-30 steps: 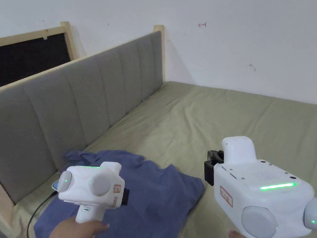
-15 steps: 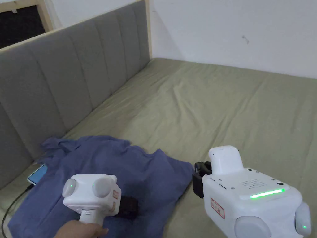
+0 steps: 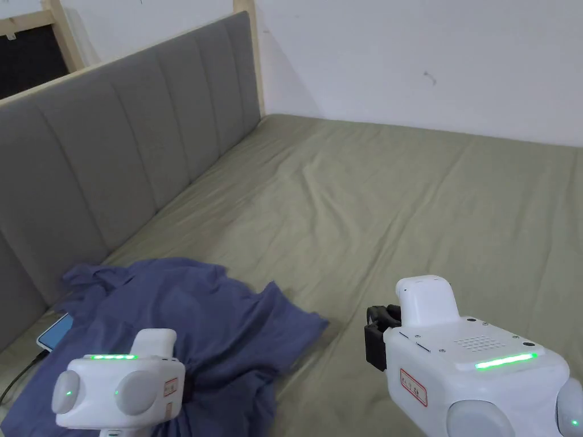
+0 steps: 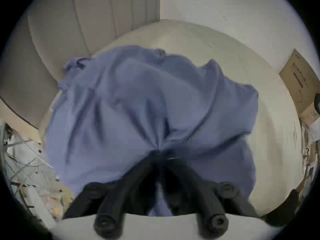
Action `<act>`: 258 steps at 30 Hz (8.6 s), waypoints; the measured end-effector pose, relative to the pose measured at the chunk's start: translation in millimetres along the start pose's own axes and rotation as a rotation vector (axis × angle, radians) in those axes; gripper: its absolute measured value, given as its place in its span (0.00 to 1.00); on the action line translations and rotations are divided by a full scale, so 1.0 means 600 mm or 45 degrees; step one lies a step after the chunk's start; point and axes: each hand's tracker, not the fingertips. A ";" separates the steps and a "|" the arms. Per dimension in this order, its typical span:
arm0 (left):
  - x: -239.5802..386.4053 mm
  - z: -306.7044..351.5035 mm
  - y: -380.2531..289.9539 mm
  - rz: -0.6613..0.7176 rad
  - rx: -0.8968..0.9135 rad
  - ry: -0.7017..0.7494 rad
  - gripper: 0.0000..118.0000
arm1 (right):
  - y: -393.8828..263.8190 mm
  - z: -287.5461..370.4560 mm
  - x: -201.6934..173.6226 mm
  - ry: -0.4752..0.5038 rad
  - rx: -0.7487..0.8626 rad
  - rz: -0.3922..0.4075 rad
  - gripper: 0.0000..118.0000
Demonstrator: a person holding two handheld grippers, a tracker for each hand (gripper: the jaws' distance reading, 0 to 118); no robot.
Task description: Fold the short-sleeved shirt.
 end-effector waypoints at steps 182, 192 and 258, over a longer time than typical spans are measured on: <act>0.557 0.438 0.662 -0.279 1.108 -0.418 0.03 | 0.549 0.564 0.739 -1.034 0.573 -0.108 0.03; 0.609 0.203 0.585 -0.303 0.708 -0.394 0.03 | 0.328 0.384 0.837 -0.962 0.244 -0.308 0.03; 0.436 0.052 0.265 -0.266 -0.003 -0.596 0.00 | -0.091 0.326 0.592 -0.326 -0.151 -0.682 0.00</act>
